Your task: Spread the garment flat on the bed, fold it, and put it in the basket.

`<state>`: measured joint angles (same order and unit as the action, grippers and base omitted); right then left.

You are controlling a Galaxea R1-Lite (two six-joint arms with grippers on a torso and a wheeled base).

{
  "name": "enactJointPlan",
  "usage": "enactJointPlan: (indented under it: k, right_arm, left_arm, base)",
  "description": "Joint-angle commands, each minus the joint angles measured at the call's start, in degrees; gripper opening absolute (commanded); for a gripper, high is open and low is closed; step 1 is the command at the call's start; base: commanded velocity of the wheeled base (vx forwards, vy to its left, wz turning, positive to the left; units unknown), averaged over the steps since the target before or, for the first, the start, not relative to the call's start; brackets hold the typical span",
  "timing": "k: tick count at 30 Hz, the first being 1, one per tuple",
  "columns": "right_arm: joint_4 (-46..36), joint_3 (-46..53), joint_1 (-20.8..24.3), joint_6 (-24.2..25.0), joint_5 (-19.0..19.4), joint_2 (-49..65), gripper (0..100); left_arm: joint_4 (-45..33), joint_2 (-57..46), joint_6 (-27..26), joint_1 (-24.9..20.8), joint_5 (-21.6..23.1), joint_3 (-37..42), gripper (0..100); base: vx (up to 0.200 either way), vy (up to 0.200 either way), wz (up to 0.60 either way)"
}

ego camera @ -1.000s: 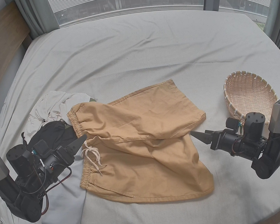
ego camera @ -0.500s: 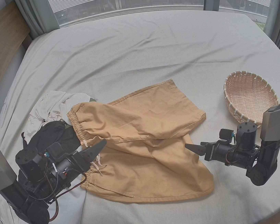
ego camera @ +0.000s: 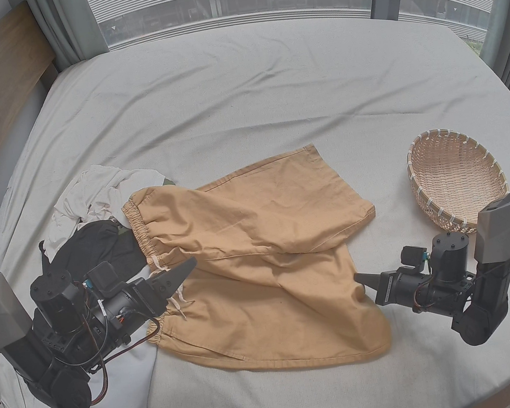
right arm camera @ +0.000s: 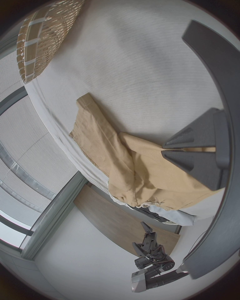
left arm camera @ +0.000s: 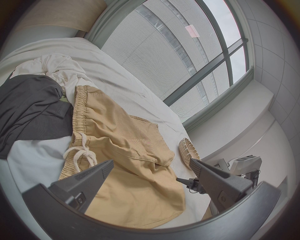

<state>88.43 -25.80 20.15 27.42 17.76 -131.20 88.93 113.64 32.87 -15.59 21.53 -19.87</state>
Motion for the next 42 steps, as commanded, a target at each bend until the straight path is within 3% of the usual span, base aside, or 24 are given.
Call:
enactJointPlan:
  k: [1,9,26,39,40,42]
  right_arm:
    - [0.08,2.42,-0.29,0.01,-0.01,2.52,0]
    - [-0.10,6.72,-0.29,0.18,-0.01,10.08,0]
    - [-0.01,1.71,7.18,-0.43,-0.10,4.02,0]
    - [-0.01,1.01,10.79,-4.30,0.17,1.91,0]
    - [-0.01,0.92,10.79,-4.65,0.26,1.82,100]
    - [0.16,0.83,10.87,-5.27,0.26,1.91,100]
  left_arm:
    - [0.01,0.18,0.01,0.12,0.00,0.01,100]
    - [0.01,0.18,0.01,0.21,-0.17,0.01,100]
    - [0.01,0.62,-0.08,0.30,-0.17,0.62,100]
    - [0.01,0.79,-0.08,0.12,-0.17,0.80,100]
    - [0.01,0.97,-0.08,0.12,-0.26,0.80,100]
    - [0.01,1.06,-0.08,0.12,-0.26,0.80,100]
  base:
    - [0.000,0.000,0.00]
    - [0.000,0.000,0.00]
    - [0.000,0.000,0.00]
    - [0.000,0.000,0.00]
    - [0.000,0.000,0.00]
    - [0.000,0.000,0.00]
